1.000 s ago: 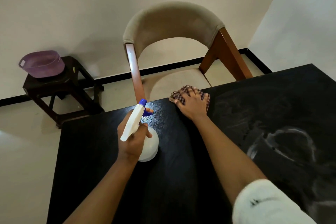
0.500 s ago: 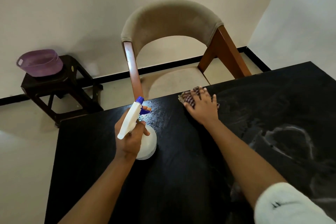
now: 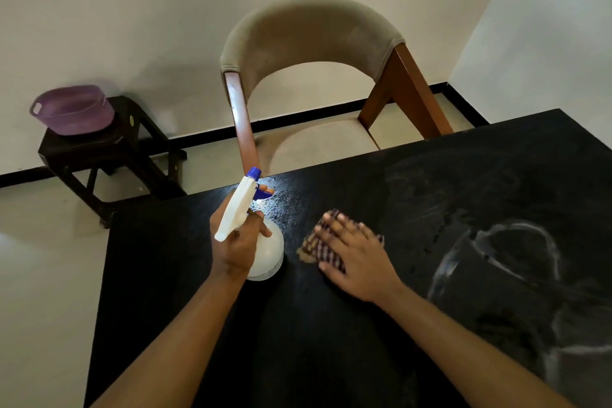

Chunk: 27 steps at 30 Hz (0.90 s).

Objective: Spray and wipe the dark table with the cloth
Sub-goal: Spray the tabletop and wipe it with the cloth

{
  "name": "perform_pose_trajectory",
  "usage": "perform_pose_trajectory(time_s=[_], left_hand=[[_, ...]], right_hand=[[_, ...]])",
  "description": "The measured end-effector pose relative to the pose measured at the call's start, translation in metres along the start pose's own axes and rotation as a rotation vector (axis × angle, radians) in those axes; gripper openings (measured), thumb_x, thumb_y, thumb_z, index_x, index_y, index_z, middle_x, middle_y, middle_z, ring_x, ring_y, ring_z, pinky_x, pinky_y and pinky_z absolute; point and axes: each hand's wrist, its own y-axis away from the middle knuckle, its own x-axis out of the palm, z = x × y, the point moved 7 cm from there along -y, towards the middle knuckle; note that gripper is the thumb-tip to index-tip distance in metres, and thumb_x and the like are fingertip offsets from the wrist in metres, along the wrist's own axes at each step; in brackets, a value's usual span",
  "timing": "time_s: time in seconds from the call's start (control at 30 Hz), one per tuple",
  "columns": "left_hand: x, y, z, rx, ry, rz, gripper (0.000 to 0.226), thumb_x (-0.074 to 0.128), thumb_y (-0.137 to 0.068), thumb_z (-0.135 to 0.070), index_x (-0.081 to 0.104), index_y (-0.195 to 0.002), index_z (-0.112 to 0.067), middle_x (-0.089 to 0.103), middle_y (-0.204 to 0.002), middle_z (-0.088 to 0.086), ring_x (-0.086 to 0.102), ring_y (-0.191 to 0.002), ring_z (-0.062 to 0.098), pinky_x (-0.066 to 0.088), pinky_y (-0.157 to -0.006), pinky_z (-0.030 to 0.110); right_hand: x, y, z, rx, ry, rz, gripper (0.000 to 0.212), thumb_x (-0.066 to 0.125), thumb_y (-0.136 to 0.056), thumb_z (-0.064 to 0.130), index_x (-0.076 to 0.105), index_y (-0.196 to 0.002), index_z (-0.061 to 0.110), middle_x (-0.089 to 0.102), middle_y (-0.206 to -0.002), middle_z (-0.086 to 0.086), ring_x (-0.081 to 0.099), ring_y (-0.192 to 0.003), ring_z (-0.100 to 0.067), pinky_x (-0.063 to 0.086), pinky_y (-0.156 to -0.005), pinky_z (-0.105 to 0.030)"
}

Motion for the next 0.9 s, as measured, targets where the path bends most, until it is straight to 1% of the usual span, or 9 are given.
perform_pose_trajectory(time_s=[0.13, 0.23, 0.33, 0.47, 0.57, 0.67, 0.77, 0.83, 0.9], left_hand=[[0.001, 0.002, -0.003, 0.014, -0.005, -0.005, 0.045, 0.051, -0.076, -0.01, 0.056, -0.114, 0.011, 0.061, -0.078, 0.016, 0.064, -0.062, 0.003, 0.048, -0.063, 0.005], [0.001, 0.003, -0.005, 0.016, -0.009, -0.009, 0.045, 0.051, -0.076, -0.01, 0.056, -0.115, 0.012, 0.061, -0.076, 0.016, 0.064, -0.061, 0.004, 0.048, -0.066, 0.004], [0.001, 0.002, -0.006, 0.017, -0.016, -0.005, 0.043, 0.05, -0.076, -0.008, 0.057, -0.113, 0.012, 0.062, -0.075, 0.015, 0.063, -0.059, 0.004, 0.047, -0.065, 0.006], [0.001, 0.002, -0.002, 0.005, -0.024, -0.004, 0.039, 0.05, -0.075, -0.008, 0.06, -0.108, 0.011, 0.061, -0.064, 0.006, 0.063, -0.058, 0.003, 0.045, -0.066, 0.005], [0.001, 0.003, -0.004, -0.002, -0.026, -0.003, 0.038, 0.05, -0.076, -0.009, 0.06, -0.107, 0.009, 0.061, -0.062, 0.007, 0.063, -0.058, 0.005, 0.044, -0.066, 0.004], [0.001, 0.005, -0.004, -0.019, -0.029, -0.013, 0.037, 0.049, -0.076, -0.012, 0.06, -0.106, 0.005, 0.06, -0.062, 0.008, 0.063, -0.059, 0.001, 0.043, -0.064, 0.002], [0.001, 0.006, -0.003, -0.025, -0.026, -0.019, 0.04, 0.049, -0.076, -0.013, 0.061, -0.106, 0.011, 0.06, -0.065, 0.01, 0.063, -0.058, 0.002, 0.042, -0.065, 0.001], [0.0, 0.005, -0.002, -0.022, -0.03, -0.018, 0.042, 0.05, -0.076, -0.014, 0.06, -0.107, 0.013, 0.061, -0.066, 0.013, 0.062, -0.057, 0.004, 0.043, -0.066, 0.002], [0.0, 0.005, 0.0, -0.018, -0.023, -0.005, 0.042, 0.05, -0.077, -0.014, 0.06, -0.109, 0.012, 0.062, -0.067, 0.013, 0.062, -0.056, 0.007, 0.045, -0.068, 0.005]], right_hand=[[-0.015, -0.05, -0.085, 0.338, -0.007, -0.028, 0.063, 0.039, -0.092, 0.054, 0.034, -0.146, 0.024, 0.026, -0.157, -0.003, 0.021, -0.144, -0.024, 0.02, -0.115, -0.048], [-0.017, -0.057, -0.097, 0.471, 0.001, -0.043, 0.064, 0.04, -0.092, 0.054, 0.033, -0.147, 0.023, 0.024, -0.157, -0.005, 0.018, -0.145, -0.025, 0.017, -0.115, -0.047], [-0.011, -0.022, -0.043, 0.35, -0.026, -0.068, 0.065, 0.036, -0.088, 0.055, 0.037, -0.145, 0.024, 0.028, -0.156, -0.005, 0.023, -0.143, -0.025, 0.019, -0.113, -0.045], [-0.002, 0.06, 0.043, 0.082, -0.072, -0.036, 0.064, 0.045, -0.084, 0.057, 0.042, -0.142, 0.029, 0.034, -0.153, 0.002, 0.029, -0.141, -0.019, 0.018, -0.111, -0.039], [0.0, 0.077, 0.053, -0.033, -0.051, -0.026, 0.065, 0.045, -0.084, 0.059, 0.04, -0.142, 0.032, 0.032, -0.154, 0.005, 0.029, -0.141, -0.016, 0.022, -0.109, -0.041], [-0.004, 0.041, 0.003, 0.084, -0.01, -0.035, 0.064, 0.041, -0.085, 0.058, 0.045, -0.14, 0.027, 0.036, -0.152, 0.0, 0.036, -0.138, -0.021, 0.031, -0.109, -0.044], [-0.013, 0.007, -0.061, 0.351, -0.02, -0.038, 0.067, 0.033, -0.087, 0.058, 0.037, -0.145, 0.025, 0.029, -0.156, -0.002, 0.026, -0.143, -0.024, 0.023, -0.112, -0.046], [-0.013, 0.002, -0.07, 0.447, -0.01, -0.047, 0.068, 0.031, -0.087, 0.058, 0.035, -0.146, 0.024, 0.026, -0.157, -0.003, 0.021, -0.144, -0.025, 0.018, -0.114, -0.046], [-0.01, 0.015, -0.047, 0.433, -0.007, -0.065, 0.068, 0.031, -0.086, 0.058, 0.038, -0.144, 0.023, 0.029, -0.155, -0.005, 0.024, -0.143, -0.026, 0.02, -0.113, -0.046]])
